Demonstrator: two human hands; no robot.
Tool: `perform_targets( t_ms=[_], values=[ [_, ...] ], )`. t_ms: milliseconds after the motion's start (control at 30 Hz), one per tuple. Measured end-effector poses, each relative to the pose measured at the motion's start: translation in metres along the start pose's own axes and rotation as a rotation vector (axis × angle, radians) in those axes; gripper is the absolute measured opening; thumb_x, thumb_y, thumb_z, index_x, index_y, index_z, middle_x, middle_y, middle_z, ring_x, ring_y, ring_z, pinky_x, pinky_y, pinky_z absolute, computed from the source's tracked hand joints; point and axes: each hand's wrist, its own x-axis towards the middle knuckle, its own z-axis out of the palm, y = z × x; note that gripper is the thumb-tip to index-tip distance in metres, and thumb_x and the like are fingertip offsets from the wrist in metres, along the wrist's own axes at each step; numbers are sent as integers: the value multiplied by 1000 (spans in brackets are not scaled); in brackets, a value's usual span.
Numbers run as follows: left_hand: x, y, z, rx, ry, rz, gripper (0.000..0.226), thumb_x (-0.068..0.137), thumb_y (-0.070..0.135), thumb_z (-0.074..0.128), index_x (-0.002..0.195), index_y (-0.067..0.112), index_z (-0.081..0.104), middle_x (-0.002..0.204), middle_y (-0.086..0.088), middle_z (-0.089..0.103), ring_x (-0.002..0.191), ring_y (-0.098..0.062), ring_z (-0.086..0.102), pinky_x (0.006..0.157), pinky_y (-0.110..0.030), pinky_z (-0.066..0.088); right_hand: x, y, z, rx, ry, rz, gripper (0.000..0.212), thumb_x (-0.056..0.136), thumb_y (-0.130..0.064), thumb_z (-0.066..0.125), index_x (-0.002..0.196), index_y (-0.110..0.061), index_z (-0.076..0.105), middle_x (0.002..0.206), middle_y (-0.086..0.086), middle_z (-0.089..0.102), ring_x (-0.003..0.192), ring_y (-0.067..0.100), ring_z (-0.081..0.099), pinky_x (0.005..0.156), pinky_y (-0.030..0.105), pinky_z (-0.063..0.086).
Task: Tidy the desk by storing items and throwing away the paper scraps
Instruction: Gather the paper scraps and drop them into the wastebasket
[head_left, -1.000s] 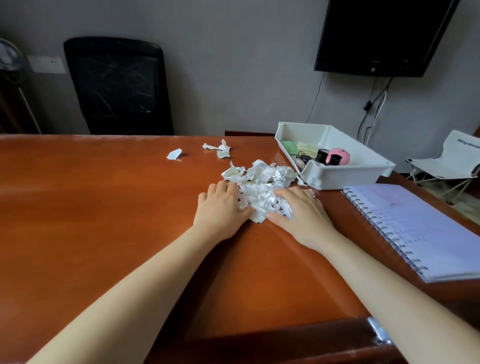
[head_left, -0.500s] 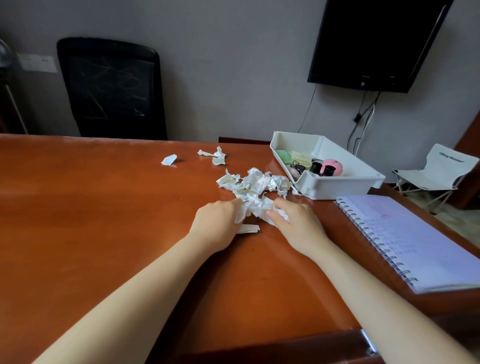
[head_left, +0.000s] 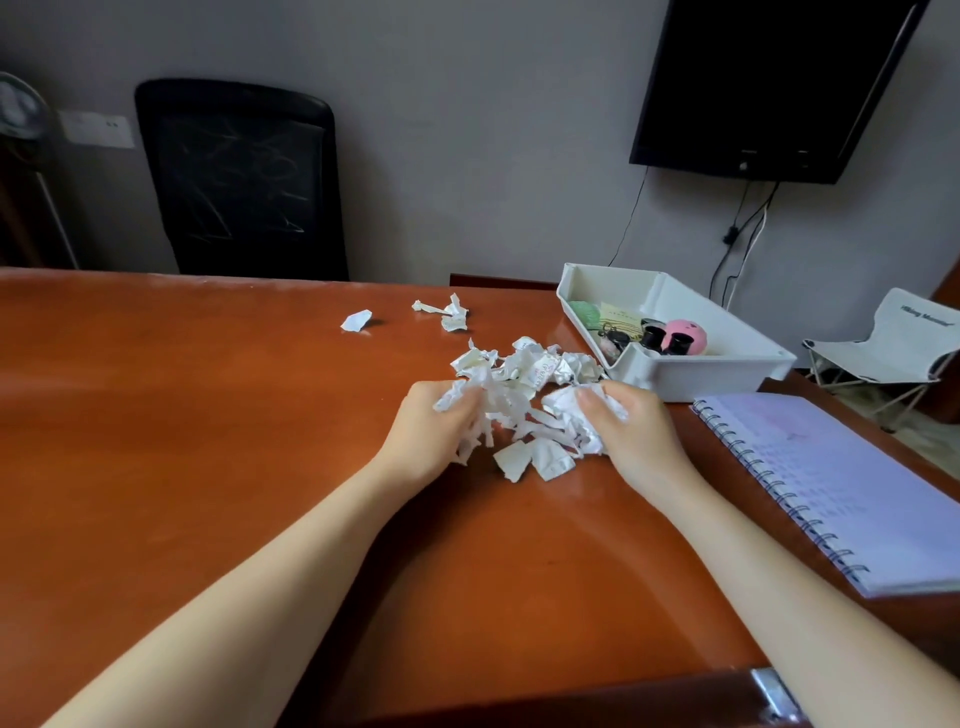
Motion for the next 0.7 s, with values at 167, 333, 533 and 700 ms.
perform_targets(
  t_ms=[167,333,533,700],
  values=[
    [-2,1,-19,-109,46,-98,36,93,19,44,58,12,40,53,-2,34,49,-15,32,51,-27,33,17,-31,7,17,4,-19,40,94,-29,51,60,-14,37,58,-4,32,58,9,33,59,27,28],
    [-2,13,-55,-148,106,-141,40,95,22,45,56,12,38,47,4,36,42,-6,32,42,-16,30,34,-77,25,144,32,10,40,94,-28,51,61,-14,33,59,4,23,56,14,24,55,29,20],
    [-9,30,-118,-190,204,-163,35,96,27,47,64,12,45,50,2,39,42,-6,34,45,-20,32,48,-131,59,272,-40,74,38,96,-31,47,62,-15,38,57,-1,23,53,11,26,55,27,26],
    [-19,37,-176,-204,325,-168,28,94,23,48,68,13,46,57,-2,38,44,-7,32,42,-19,32,56,-176,98,447,-124,123,38,96,-31,49,67,-6,51,61,3,31,60,12,35,61,27,33]
  ],
)
